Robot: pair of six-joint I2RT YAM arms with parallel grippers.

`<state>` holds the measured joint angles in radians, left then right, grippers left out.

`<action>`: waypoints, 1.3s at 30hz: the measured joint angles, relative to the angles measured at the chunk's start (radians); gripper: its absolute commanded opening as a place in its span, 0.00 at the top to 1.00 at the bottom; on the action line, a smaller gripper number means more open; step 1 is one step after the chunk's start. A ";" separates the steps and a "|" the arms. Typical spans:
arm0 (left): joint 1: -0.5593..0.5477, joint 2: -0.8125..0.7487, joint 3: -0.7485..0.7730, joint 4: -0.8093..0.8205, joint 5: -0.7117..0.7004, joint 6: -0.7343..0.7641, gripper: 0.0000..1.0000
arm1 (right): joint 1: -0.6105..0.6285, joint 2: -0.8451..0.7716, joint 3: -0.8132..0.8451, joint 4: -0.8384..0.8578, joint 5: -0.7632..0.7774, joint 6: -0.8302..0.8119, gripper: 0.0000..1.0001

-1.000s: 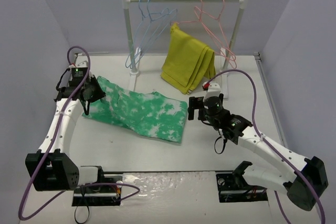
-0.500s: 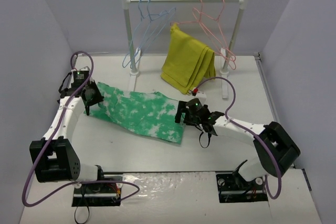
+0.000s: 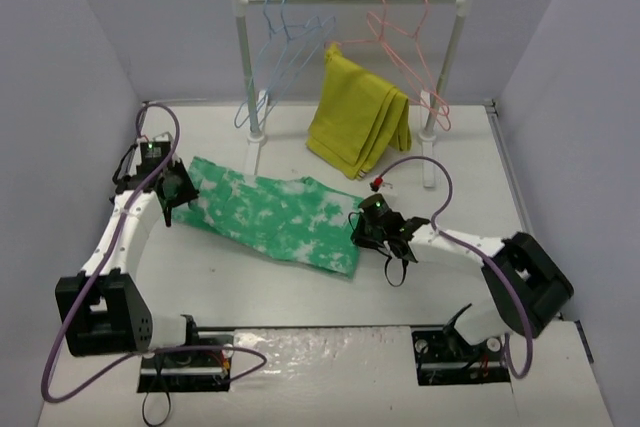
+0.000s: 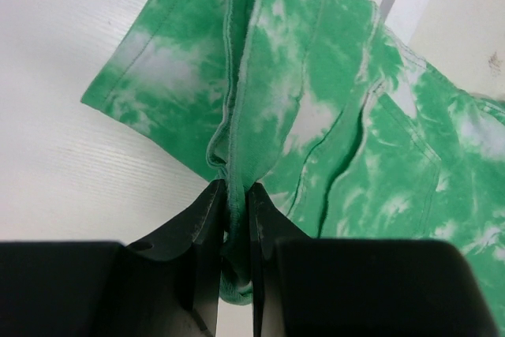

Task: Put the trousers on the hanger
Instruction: Fold the trousers at the center of the board.

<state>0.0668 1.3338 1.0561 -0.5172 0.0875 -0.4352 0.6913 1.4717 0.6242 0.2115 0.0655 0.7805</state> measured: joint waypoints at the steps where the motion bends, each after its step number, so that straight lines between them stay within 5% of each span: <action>1: -0.001 -0.017 -0.016 -0.002 0.006 -0.007 1.00 | -0.008 -0.034 0.008 -0.053 0.010 -0.017 1.00; 7: -0.017 -0.130 -0.134 0.018 0.063 -0.051 1.00 | -0.130 -0.109 0.162 -0.304 0.043 -0.163 1.00; 17: -0.029 0.004 -0.080 0.052 0.109 -0.070 1.00 | -0.173 0.013 0.223 -0.382 0.014 -0.280 0.94; 23: -0.033 -0.071 -0.273 0.126 0.015 -0.144 1.00 | -0.184 0.031 0.221 -0.386 0.021 -0.288 0.63; 28: -0.032 0.061 -0.273 0.121 -0.062 -0.210 1.00 | -0.195 0.055 0.219 -0.401 0.053 -0.303 0.52; 39: -0.026 -0.081 -0.121 0.063 -0.230 -0.157 0.53 | -0.201 -0.087 0.324 -0.455 0.018 -0.400 0.48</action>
<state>0.0410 1.2532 0.9347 -0.4544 -0.1422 -0.5923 0.4902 1.3848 0.9478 -0.2437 0.0834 0.3808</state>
